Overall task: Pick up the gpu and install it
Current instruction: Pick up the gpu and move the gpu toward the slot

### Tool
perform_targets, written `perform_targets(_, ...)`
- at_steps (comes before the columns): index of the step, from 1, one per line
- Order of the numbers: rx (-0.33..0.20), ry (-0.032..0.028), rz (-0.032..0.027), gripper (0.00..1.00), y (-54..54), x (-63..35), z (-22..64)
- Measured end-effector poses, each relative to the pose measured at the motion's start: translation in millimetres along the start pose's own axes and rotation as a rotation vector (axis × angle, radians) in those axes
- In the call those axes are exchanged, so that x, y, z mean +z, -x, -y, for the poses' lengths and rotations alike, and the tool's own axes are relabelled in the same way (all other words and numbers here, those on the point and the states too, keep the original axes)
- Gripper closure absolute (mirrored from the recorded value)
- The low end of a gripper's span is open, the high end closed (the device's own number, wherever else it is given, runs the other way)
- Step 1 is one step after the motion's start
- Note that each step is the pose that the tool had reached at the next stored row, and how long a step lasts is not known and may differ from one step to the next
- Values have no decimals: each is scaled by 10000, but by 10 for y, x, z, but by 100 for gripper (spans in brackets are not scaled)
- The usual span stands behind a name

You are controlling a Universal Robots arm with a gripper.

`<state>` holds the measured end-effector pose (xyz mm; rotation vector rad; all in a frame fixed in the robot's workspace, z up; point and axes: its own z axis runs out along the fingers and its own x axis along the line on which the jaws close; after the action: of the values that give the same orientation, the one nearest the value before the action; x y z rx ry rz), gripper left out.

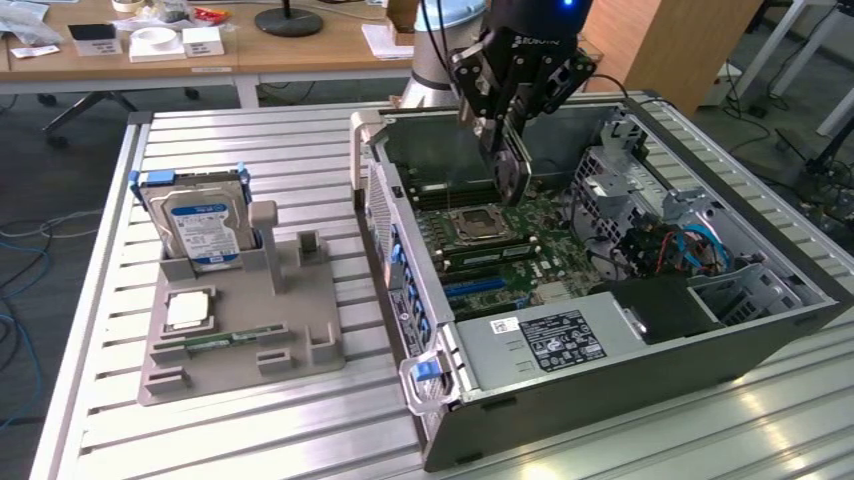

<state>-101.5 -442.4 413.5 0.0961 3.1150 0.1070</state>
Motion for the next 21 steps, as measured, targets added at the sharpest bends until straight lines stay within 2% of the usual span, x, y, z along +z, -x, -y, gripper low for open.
perform_targets(8, 0, 0, 0, 73, 120, 3, -7)
perform_targets(21, 1, -1, 0, 73, 408, 10, -25)
